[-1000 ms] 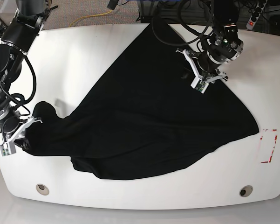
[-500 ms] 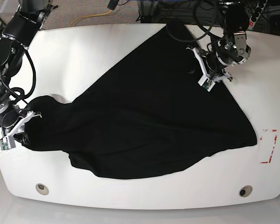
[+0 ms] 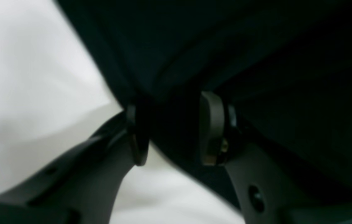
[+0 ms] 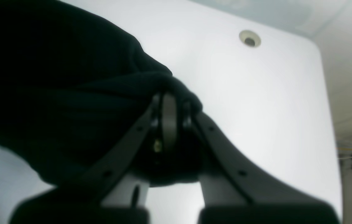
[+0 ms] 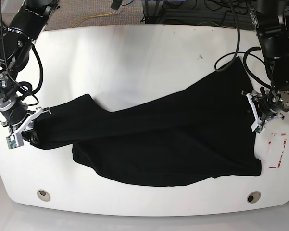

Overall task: Fold the T-shirt properly
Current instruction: 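Pull the grasped fabric with the left gripper away from the right gripper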

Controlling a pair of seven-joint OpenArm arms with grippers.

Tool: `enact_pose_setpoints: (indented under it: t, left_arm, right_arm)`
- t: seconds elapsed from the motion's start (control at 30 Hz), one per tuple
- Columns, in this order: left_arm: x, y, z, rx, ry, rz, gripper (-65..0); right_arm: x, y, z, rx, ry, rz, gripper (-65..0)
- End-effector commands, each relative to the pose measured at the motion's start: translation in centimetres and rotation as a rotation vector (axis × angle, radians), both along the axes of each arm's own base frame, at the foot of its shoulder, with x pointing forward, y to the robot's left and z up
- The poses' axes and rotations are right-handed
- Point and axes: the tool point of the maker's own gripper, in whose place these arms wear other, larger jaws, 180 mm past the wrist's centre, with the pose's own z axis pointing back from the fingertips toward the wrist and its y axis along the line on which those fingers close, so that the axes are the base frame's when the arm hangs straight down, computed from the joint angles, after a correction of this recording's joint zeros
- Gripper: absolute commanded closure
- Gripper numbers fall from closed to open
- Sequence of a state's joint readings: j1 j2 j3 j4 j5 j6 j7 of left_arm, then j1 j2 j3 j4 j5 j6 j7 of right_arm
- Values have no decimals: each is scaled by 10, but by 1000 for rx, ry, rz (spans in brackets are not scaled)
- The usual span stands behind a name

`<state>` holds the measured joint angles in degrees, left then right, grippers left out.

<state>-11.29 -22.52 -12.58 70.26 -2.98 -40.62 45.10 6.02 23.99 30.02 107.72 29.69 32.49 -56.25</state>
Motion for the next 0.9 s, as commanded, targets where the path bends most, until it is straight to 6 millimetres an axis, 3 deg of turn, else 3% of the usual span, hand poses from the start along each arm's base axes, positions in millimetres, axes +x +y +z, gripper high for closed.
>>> enact_pose_setpoints:
  t: [0.0, 0.2, 0.33, 0.53, 0.7, 0.87]
  left_arm:
    - [23, 35, 34, 109, -18, 11, -231]
    - [28, 39, 76, 251, -22, -4, -231]
    - [12, 24, 83, 287, -33, -37, -250]
    - [-31, 5, 67, 122, -12, 25, -357]
    - [-75, -31, 32, -17, 49, 43, -364]
    - [-106, -75, 17, -101, 70, 25, -364]
  right_arm:
    - [4, -3, 17, -10, -56, -14, 0]
    - [4, -2, 17, -10, -56, -12, 0]
    - [4, 0, 21, -15, -71, -5, 0]
    - [3, 0, 20, -17, -67, -6, 0]
    - [-5, -2, 8, -18, -32, -11, 0]
    - [-14, -4, -9, -12, 14, -19, 0]
